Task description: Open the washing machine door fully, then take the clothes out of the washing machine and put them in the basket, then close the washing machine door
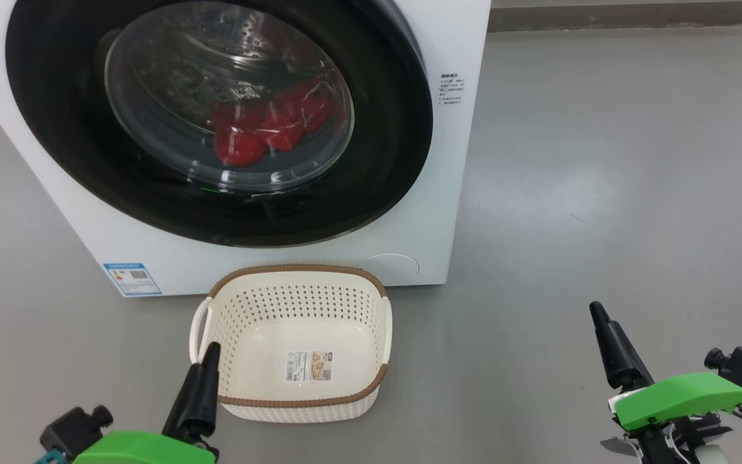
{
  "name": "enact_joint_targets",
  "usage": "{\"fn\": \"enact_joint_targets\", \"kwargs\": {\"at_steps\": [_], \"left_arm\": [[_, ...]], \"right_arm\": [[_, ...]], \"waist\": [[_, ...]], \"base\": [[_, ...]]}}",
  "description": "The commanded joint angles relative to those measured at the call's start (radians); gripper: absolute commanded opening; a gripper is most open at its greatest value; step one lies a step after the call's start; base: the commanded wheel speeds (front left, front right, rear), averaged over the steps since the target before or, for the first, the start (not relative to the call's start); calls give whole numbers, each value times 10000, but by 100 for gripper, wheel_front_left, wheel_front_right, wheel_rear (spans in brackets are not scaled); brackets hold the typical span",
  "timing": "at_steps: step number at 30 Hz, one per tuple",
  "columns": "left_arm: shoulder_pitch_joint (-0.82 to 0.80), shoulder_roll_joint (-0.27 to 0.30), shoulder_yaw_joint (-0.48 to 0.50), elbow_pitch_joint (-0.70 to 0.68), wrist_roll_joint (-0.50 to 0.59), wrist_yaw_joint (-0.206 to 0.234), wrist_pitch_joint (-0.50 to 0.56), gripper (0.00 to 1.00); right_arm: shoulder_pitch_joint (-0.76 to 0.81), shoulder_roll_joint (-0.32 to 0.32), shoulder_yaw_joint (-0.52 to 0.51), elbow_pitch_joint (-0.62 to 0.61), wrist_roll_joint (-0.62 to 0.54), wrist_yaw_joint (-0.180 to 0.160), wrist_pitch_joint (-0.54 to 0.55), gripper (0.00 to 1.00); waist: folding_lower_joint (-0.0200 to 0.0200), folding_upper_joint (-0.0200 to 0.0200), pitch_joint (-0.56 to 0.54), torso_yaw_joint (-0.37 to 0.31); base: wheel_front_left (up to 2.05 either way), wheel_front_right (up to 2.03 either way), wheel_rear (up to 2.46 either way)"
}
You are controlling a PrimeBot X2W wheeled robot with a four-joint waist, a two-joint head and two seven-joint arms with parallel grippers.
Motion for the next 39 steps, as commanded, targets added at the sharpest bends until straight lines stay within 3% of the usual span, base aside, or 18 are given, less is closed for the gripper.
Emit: {"fn": "enact_joint_targets", "kwargs": {"at_steps": [1,39], "left_arm": [[-565,150,64,-333,245,30,-107,100],[-1394,202,-824,84,4690,680,-1231,100]], "right_arm": [[-646,-59,74,-305,-240,-2,-99,100],[-1308,-157,803,-496,-4787,-4,-1215,100]], "waist": [[0,-1,0,-1],[0,-1,-68,-30]], "base": [[0,0,0],[0,0,0]]}}
